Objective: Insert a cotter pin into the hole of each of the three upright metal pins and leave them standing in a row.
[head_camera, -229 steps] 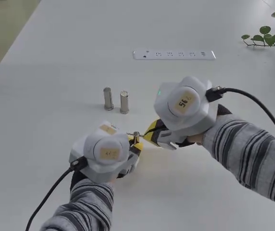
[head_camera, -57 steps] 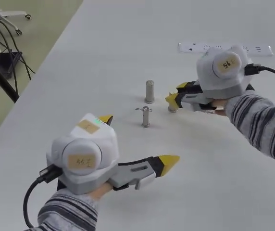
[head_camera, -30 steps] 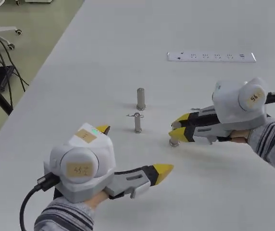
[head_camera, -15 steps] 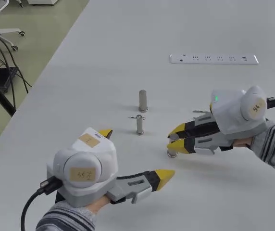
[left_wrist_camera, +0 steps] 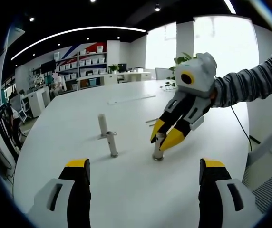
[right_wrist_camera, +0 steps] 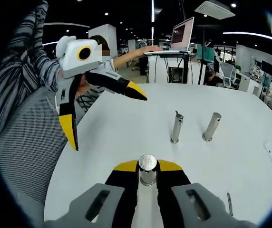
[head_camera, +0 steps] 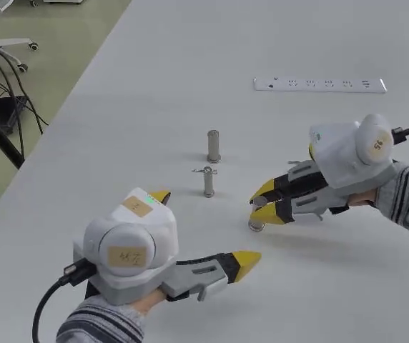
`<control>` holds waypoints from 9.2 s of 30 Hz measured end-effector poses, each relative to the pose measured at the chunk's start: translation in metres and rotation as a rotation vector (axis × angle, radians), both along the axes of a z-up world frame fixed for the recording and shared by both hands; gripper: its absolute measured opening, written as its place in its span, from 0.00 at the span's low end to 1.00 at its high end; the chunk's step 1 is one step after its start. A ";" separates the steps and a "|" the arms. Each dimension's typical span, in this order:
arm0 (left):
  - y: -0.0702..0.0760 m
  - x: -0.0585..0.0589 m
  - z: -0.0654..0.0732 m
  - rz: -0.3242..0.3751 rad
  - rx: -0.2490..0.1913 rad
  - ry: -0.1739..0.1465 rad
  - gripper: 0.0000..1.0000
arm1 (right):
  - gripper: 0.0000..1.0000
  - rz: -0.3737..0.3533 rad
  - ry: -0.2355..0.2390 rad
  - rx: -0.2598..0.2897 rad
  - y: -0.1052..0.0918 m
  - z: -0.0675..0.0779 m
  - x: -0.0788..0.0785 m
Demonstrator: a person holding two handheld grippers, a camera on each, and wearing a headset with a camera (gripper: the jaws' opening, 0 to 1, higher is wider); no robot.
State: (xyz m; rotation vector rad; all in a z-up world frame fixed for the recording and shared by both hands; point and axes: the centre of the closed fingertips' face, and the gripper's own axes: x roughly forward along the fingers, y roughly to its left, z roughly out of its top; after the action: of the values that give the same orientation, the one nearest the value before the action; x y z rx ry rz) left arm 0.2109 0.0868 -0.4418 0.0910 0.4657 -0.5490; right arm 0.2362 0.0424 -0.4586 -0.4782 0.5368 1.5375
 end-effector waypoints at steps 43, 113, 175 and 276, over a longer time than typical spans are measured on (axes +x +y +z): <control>0.004 0.000 0.007 0.019 -0.028 -0.008 0.95 | 0.24 -0.314 -0.081 -0.233 -0.086 -0.005 0.078; -0.021 0.008 0.019 -0.102 -0.084 0.013 0.60 | 0.00 -0.068 -0.255 -0.254 -0.060 0.014 0.022; -0.054 -0.013 0.019 -0.150 -0.363 0.219 0.00 | 0.00 0.167 -0.386 -0.167 -0.010 0.029 -0.047; -0.071 0.048 -0.040 -0.110 0.069 -0.007 0.11 | 0.00 -0.094 -0.286 -0.484 -0.058 -0.011 0.009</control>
State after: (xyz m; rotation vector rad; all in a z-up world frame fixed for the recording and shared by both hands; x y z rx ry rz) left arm 0.2590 0.0161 -0.4822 0.1857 0.4750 -0.6408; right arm 0.2447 -0.0155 -0.4699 -1.0129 0.6970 1.2158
